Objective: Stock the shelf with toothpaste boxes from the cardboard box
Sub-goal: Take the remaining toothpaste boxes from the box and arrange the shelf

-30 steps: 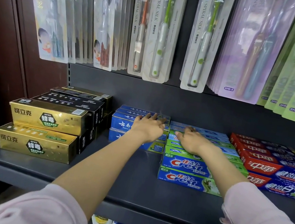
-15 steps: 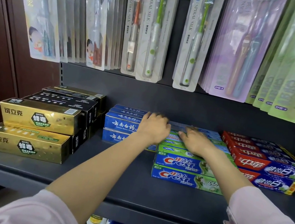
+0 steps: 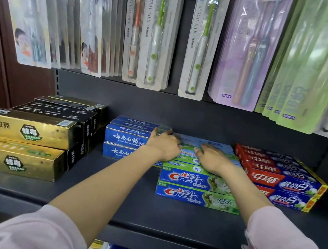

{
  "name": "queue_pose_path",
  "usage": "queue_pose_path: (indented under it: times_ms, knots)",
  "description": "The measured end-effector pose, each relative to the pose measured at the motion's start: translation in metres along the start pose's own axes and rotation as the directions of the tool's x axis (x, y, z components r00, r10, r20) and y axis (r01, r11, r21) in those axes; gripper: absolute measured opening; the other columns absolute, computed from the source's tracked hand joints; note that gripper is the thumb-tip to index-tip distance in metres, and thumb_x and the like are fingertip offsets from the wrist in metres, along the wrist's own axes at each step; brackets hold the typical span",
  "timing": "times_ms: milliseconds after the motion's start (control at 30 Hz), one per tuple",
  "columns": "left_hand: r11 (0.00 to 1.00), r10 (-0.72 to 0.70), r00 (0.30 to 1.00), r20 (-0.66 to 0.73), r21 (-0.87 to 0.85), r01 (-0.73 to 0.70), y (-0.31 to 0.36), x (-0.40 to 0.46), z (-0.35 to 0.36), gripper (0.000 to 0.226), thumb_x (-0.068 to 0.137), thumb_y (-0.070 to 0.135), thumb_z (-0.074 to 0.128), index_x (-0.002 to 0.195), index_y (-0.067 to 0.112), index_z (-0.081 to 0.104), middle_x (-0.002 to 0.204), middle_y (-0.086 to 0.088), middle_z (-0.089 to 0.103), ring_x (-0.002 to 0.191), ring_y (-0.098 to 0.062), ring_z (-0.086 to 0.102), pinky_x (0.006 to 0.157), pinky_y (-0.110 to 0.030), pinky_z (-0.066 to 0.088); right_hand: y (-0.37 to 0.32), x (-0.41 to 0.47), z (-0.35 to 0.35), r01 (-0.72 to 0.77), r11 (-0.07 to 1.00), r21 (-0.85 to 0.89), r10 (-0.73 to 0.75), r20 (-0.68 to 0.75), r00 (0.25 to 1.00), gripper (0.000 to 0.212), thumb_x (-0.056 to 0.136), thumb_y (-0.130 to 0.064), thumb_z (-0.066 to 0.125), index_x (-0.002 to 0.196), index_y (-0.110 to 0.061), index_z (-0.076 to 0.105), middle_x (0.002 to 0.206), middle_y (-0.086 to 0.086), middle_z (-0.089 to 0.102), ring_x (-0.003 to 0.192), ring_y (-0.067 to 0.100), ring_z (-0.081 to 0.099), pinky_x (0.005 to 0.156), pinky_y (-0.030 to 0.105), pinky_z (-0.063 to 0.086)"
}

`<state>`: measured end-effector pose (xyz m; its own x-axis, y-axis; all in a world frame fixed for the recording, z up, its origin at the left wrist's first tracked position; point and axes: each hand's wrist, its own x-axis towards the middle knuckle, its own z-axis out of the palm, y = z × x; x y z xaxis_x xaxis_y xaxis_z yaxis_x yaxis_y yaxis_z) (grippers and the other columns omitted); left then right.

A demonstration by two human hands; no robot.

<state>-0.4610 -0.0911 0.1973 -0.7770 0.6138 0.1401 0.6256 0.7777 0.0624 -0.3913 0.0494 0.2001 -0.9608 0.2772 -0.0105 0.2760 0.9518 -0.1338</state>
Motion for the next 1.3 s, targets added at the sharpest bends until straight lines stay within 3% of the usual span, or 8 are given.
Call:
queue_pose_path:
  times_ms: [300,500,667,800,933,1033,1167,1300]
  knots:
    - [0.998,0.029,0.999,0.032,-0.054,-0.027,0.001,-0.004,-0.001,0.044,0.102,0.03,0.024,0.144,0.023,0.034,0.154,0.003,0.029,0.147,-0.015,0.011,0.117,-0.049,-0.001,-0.002,0.001,0.002,-0.007,1.0,0.0,0.007,-0.008,1.0,0.056,0.102,-0.036,0.018,0.15,-0.008,0.015,0.159,0.01,0.008,0.147,0.023,0.008,0.12,0.038,0.011]
    - [0.969,-0.136,0.926,-0.352,-0.24,0.051,-0.048,-0.025,-0.007,0.038,0.1,0.016,0.032,0.133,0.005,0.048,0.135,-0.016,0.05,0.125,-0.031,0.046,0.104,-0.036,0.032,-0.048,-0.006,0.0,0.221,0.975,0.017,-0.219,-0.073,0.973,0.053,0.103,-0.028,0.025,0.151,-0.01,0.013,0.16,0.009,0.006,0.148,0.021,0.005,0.12,0.04,0.008]
    - [0.918,-0.215,0.952,-0.219,-0.379,0.12,-0.083,-0.05,-0.025,0.041,0.095,0.011,0.041,0.136,0.006,0.047,0.134,-0.018,0.053,0.123,-0.031,0.05,0.102,-0.035,0.04,-0.098,0.004,0.001,0.312,0.949,0.051,-0.307,-0.079,0.948,0.046,0.099,-0.026,0.036,0.14,-0.005,0.037,0.148,0.016,0.037,0.135,0.03,0.038,0.11,0.04,0.032]
    - [0.916,-0.218,0.936,-0.277,-0.39,0.097,-0.105,-0.069,-0.039,0.04,0.091,0.011,0.048,0.13,0.008,0.053,0.127,-0.015,0.059,0.118,-0.029,0.055,0.101,-0.034,0.042,-0.144,0.0,0.004,0.356,0.93,0.092,-0.342,-0.144,0.929,0.034,0.094,-0.023,0.045,0.122,-0.003,0.051,0.128,0.019,0.053,0.119,0.034,0.049,0.094,0.04,0.043]
    - [0.926,-0.269,0.809,-0.523,-0.372,0.067,-0.144,-0.107,-0.057,0.031,0.088,0.006,0.047,0.116,0.008,0.061,0.114,-0.013,0.062,0.11,-0.028,0.055,0.094,-0.033,0.041,-0.194,-0.017,0.004,0.467,0.842,0.27,-0.39,-0.295,0.872,0.046,0.095,-0.022,0.046,0.139,-0.013,0.042,0.139,0.013,0.046,0.13,0.03,0.042,0.105,0.038,0.037]
    - [0.904,-0.425,0.665,-0.614,-0.324,0.278,-0.184,-0.135,-0.067,0.032,0.09,0.017,0.048,0.121,0.013,0.057,0.121,-0.009,0.058,0.116,-0.028,0.049,0.095,-0.038,0.038,-0.232,-0.027,0.009,0.502,0.774,0.386,-0.392,-0.332,0.858,0.054,0.096,-0.035,0.047,0.145,-0.016,0.033,0.147,0.009,0.036,0.136,0.024,0.034,0.108,0.032,0.029]
    - [0.72,-0.694,0.555,-0.458,-0.429,0.546,-0.25,-0.163,-0.071,0.056,0.085,0.043,0.056,0.129,0.008,0.049,0.132,-0.014,0.051,0.125,-0.032,0.043,0.101,-0.042,0.036,-0.276,-0.027,0.023,0.407,0.734,0.543,-0.377,-0.172,0.91,0.095,0.08,-0.065,0.053,0.152,-0.023,0.008,0.16,0.004,0.005,0.146,0.021,0.013,0.116,0.038,0.017]
    - [0.465,-0.743,0.669,0.004,-0.716,0.52,-0.31,-0.177,-0.078,0.076,0.082,0.042,0.067,0.137,-0.003,0.037,0.139,-0.019,0.046,0.127,-0.034,0.045,0.101,-0.039,0.039,-0.308,-0.026,0.032,0.302,0.739,0.602,-0.277,-0.136,0.951,0.114,0.067,-0.067,0.065,0.152,-0.024,0.003,0.16,0.008,-0.004,0.148,0.021,-0.001,0.118,0.039,0.011]
